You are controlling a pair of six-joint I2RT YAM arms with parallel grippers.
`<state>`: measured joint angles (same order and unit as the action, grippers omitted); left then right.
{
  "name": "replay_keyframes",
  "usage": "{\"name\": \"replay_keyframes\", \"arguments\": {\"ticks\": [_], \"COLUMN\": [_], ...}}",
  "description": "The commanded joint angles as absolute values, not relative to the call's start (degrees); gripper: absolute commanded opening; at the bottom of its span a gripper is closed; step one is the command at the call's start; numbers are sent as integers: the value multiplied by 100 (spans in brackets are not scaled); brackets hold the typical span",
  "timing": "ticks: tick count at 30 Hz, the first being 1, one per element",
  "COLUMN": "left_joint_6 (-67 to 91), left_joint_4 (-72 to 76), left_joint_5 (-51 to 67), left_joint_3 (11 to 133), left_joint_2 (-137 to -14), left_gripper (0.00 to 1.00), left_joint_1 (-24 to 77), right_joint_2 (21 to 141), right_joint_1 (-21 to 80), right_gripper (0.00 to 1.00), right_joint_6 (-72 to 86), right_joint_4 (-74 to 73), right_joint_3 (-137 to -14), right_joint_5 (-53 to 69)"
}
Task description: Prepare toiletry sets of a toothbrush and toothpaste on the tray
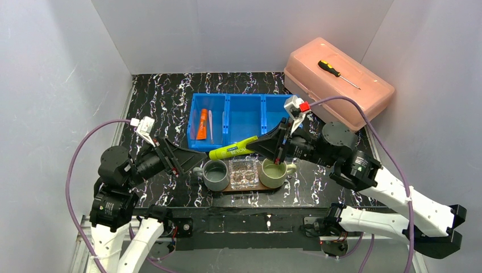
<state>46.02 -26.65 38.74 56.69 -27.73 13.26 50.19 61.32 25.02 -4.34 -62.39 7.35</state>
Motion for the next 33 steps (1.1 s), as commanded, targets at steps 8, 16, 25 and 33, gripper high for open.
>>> {"name": "replay_keyframes", "arguments": {"ticks": [8,16,25,33], "left_joint_6": [3377,2989,2711,2525], "left_joint_4": [-4040,-4381,-4438,-4430], "left_joint_5": [2919,2566,2226,2032], "left_joint_3": [5727,5461,5073,4827], "left_joint_2": [-2821,-2852,-3052,-3062], "left_gripper": [98,98,98,98], "left_joint_1": [1327,1327,1326,1327], "right_joint_2": [5805,6232,6896,7561], "right_joint_1": [6170,6262,7039,7659], "right_gripper": [1,1,1,1], "right_joint_6": [1546,1455,1446,1494], "right_joint_4": [-2751,-3285,-4058,-4472], "right_joint_3": [-7268,-7539,-8251,-8686], "right_joint_5": [-381,-827,-2265,-3301]}}
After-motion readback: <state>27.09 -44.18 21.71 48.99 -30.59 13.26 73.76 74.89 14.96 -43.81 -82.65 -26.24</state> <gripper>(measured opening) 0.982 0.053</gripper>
